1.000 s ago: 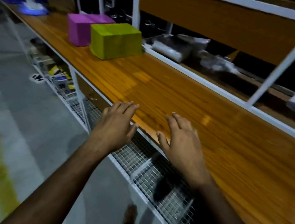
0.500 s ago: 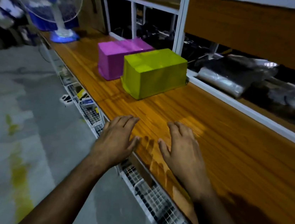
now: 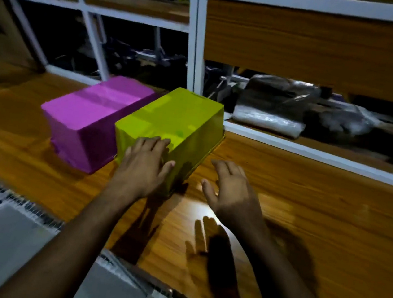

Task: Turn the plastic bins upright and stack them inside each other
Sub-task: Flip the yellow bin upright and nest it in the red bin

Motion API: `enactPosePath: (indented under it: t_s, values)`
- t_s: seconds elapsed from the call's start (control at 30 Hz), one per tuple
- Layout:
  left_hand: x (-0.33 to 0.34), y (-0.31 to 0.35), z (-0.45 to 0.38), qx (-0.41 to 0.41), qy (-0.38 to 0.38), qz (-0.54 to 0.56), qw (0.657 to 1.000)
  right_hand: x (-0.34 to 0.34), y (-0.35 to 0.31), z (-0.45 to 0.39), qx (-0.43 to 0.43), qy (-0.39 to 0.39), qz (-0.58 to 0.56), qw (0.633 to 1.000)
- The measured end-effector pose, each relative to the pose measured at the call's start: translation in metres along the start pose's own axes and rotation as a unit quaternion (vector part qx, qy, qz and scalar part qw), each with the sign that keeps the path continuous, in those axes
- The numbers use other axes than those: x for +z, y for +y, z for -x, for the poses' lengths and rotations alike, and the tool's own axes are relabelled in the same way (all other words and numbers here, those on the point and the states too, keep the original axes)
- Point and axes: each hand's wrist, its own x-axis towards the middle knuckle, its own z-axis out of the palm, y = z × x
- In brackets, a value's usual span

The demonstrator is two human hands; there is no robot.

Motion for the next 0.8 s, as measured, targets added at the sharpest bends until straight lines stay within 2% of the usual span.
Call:
enactPosePath:
  t_s: [0.1, 0.27, 0.37, 0.43, 0.57, 0.8]
  values:
    - [0.004, -0.044, -0.044, 0.024, -0.001, 0.001, 1.0, 0.019, -0.023, -0.03, 0.075, 0.023, -0.04, 0.996]
    - [0.009, -0.091, -0.1, -0.025, -0.077, 0.005, 0.997, 0.045, -0.047, -0.086, 0.149, 0.075, -0.129, 0.978]
    - [0.007, -0.099, -0.115, -0.047, -0.123, 0.046, 0.99, 0.052, -0.051, -0.108, 0.192, 0.053, -0.135, 0.971]
    - [0.006, -0.097, -0.112, -0.033, -0.126, 0.061, 0.99, 0.053, -0.052, -0.112, 0.219, 0.046, -0.161, 0.961]
    - [0.003, -0.079, -0.097, -0.008, -0.131, 0.106, 0.986, 0.045, -0.044, -0.098, 0.248, 0.084, -0.187, 0.947]
    - [0.006, -0.011, -0.051, 0.045, -0.132, 0.193, 0.971, 0.007, -0.002, -0.027, 0.302, 0.13, -0.223, 0.918]
